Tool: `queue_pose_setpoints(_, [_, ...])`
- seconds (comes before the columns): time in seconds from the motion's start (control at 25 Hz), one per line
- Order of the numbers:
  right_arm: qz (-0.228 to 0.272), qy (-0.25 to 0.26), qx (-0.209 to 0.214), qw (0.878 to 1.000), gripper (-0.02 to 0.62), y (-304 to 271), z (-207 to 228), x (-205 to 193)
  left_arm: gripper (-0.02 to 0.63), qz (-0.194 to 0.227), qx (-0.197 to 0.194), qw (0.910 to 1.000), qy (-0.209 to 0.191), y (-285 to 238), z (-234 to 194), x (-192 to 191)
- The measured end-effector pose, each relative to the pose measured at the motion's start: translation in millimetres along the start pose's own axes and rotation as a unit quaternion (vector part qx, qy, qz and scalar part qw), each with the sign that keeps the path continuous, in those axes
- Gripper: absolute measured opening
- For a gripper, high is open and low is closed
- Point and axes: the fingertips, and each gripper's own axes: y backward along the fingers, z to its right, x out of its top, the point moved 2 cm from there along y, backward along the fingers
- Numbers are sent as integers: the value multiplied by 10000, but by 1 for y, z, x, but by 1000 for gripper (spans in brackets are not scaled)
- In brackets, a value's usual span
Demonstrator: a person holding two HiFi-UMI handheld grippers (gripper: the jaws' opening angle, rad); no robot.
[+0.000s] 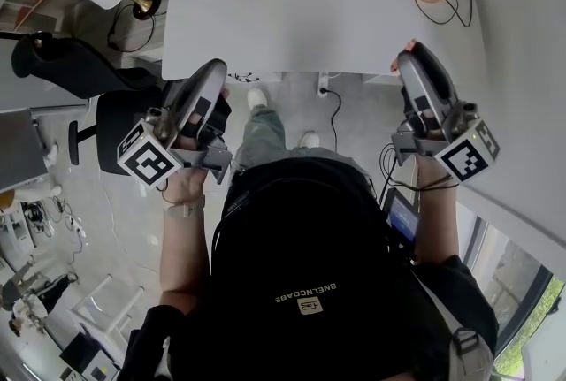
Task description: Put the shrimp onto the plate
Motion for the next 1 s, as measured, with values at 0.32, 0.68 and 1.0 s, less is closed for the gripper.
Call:
queue_pose_setpoints(0.32, [-12, 48, -61, 10000, 167, -30, 31, 7, -8, 18, -103, 9999, 65, -35, -37, 15])
queue_pose_setpoints(0.68, [27, 62, -299, 9995, 167, -85, 43, 14, -8, -171, -321, 9993, 117, -61, -81, 61])
queue_pose_setpoints(1.0, [-81, 60, -587, 9982, 167, -157, 56, 13, -8, -344, -420, 9979, 366, -79, -141, 108])
